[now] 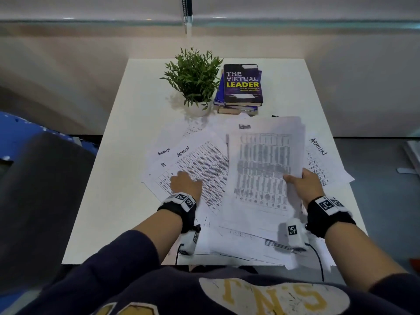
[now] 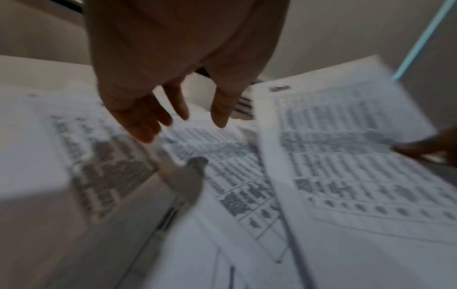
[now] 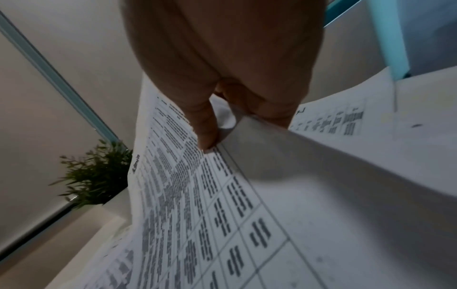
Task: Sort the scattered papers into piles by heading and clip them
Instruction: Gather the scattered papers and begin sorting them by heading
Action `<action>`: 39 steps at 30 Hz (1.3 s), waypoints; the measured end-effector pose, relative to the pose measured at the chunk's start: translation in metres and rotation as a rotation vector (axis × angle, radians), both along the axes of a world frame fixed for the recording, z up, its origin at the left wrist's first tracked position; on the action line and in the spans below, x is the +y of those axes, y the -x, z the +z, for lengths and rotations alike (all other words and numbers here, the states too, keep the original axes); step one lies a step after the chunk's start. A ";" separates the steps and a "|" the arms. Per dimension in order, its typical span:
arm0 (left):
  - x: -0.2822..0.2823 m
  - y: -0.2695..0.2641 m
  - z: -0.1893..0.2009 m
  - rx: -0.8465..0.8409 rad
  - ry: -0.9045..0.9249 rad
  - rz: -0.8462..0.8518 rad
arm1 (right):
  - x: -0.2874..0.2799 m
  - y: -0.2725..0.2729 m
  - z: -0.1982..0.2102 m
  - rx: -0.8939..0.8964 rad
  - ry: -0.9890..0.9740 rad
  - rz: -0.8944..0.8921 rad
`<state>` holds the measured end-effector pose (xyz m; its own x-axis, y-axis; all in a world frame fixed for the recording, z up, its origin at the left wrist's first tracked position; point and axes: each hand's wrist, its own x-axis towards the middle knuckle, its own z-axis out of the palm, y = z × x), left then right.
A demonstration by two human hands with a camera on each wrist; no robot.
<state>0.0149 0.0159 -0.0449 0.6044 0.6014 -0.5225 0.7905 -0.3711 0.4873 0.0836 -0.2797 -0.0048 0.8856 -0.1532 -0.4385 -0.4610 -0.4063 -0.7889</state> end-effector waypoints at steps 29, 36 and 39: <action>0.117 -0.005 0.030 -0.163 0.147 -0.008 | -0.083 -0.020 0.020 -0.111 -0.044 -0.185; 0.026 -0.009 0.003 -0.064 0.069 -0.264 | -0.071 -0.021 0.015 -0.063 -0.033 -0.090; -0.007 -0.013 -0.009 -0.045 0.038 -0.289 | -0.069 -0.017 0.013 -0.048 0.008 -0.054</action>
<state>0.0277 0.0089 -0.0542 0.7709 0.3815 -0.5101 0.6319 -0.5589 0.5369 0.1003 -0.3484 0.0078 0.8961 -0.2046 -0.3939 -0.4437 -0.3882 -0.8077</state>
